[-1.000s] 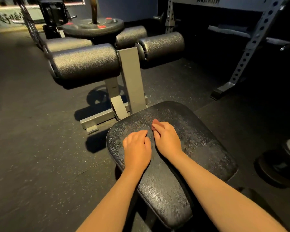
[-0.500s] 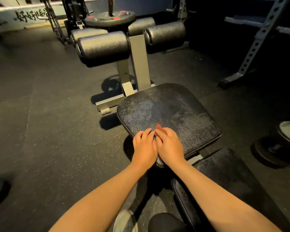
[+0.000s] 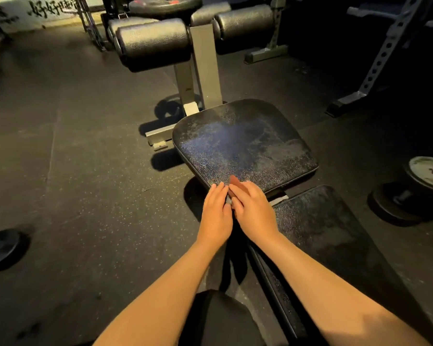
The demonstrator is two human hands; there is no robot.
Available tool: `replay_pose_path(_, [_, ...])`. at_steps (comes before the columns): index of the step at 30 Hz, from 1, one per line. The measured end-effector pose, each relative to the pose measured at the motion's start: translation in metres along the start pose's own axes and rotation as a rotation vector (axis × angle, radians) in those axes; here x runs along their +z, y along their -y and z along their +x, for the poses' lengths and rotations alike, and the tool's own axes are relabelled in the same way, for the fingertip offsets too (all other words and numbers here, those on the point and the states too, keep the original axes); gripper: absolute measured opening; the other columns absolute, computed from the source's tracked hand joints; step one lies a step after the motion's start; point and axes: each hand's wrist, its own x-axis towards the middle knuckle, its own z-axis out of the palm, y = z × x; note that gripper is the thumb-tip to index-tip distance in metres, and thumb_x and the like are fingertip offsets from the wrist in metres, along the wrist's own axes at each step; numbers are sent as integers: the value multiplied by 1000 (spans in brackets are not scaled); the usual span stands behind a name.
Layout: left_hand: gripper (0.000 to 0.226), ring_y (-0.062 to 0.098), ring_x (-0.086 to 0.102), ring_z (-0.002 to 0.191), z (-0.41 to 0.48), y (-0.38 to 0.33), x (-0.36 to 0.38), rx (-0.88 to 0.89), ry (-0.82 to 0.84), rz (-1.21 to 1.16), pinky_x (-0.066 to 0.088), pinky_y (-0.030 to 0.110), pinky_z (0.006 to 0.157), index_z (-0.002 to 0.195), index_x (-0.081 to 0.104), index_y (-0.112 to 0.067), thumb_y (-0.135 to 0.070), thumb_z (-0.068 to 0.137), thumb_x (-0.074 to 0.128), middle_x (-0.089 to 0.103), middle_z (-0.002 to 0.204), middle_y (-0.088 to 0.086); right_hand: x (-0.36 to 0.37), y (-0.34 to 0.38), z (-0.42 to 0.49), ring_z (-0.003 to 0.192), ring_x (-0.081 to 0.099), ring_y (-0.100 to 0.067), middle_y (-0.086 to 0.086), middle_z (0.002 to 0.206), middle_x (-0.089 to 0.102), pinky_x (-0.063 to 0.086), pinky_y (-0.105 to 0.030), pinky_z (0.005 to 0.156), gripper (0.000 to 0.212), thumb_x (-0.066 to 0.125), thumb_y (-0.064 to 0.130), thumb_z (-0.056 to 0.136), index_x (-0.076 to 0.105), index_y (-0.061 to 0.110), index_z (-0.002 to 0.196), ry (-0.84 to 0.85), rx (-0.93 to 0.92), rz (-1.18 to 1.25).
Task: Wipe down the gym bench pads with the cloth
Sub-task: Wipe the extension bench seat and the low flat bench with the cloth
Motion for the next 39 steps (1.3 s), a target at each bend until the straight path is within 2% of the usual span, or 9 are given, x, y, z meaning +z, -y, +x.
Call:
replay_pose_path(6, [46,9,6,151,-2,7,0,62,23,2,-7,3,112,152,41,-12,-9,106,43,26,163,2,-4,-2,-14,123,44,-24,-4,132,56,48,-38,97,37,58,20,99,60,18,136,-128,175,-45])
replay_pose_path(12, [47,1,4,150,-1,22,-11,81,110,-83,-2,3,113,155,35,-15,-10,108,37,23,164,-6,11,16,-19,118,43,-22,-1,131,58,44,-34,101,43,61,20,96,59,22,138,-95,26,-63])
replay_pose_path(16, [48,-2,-1,150,1,31,-16,111,176,-88,-5,3,113,156,33,-21,-16,109,36,17,162,-14,13,20,-24,118,39,-20,10,135,55,43,-33,100,39,56,31,100,57,30,139,-151,158,-115])
replay_pose_path(20, [47,-3,-4,151,1,36,-19,123,213,-108,-7,2,111,157,30,-28,-25,110,33,15,163,-18,22,36,-25,119,37,-16,11,140,51,31,-23,103,39,54,31,102,55,32,141,-182,241,-99])
replay_pose_path(25, [48,-4,-5,151,6,42,-20,177,231,-119,-9,0,107,158,28,-27,-30,110,30,15,165,-16,11,35,-24,128,30,-20,6,151,38,9,-4,101,51,46,24,104,37,37,152,-6,311,-42])
replay_pose_path(30, [48,0,-3,151,6,42,-21,174,241,-166,-3,17,120,157,30,-23,-34,110,27,15,167,-9,27,56,-51,132,38,-22,2,149,45,21,-23,111,54,50,10,100,45,30,149,-131,382,35])
replay_pose_path(33, [43,21,25,148,-9,37,-23,207,110,-157,4,7,111,148,48,-19,-27,109,32,36,160,1,28,62,-70,130,44,-21,-1,142,52,30,-32,115,53,50,2,96,52,24,145,-163,428,144])
replay_pose_path(35, [39,21,41,133,-26,34,-18,218,105,-219,11,3,105,142,54,-21,-24,108,36,48,148,2,19,67,-80,137,42,-17,1,147,49,30,-37,119,51,46,5,99,50,21,147,-155,451,224])
replay_pose_path(39, [49,5,42,136,-58,24,0,64,385,-531,33,40,118,153,37,-33,-41,105,38,45,152,-10,-6,85,-94,146,26,-3,12,155,37,22,-12,116,46,35,20,110,31,23,156,-99,621,509])
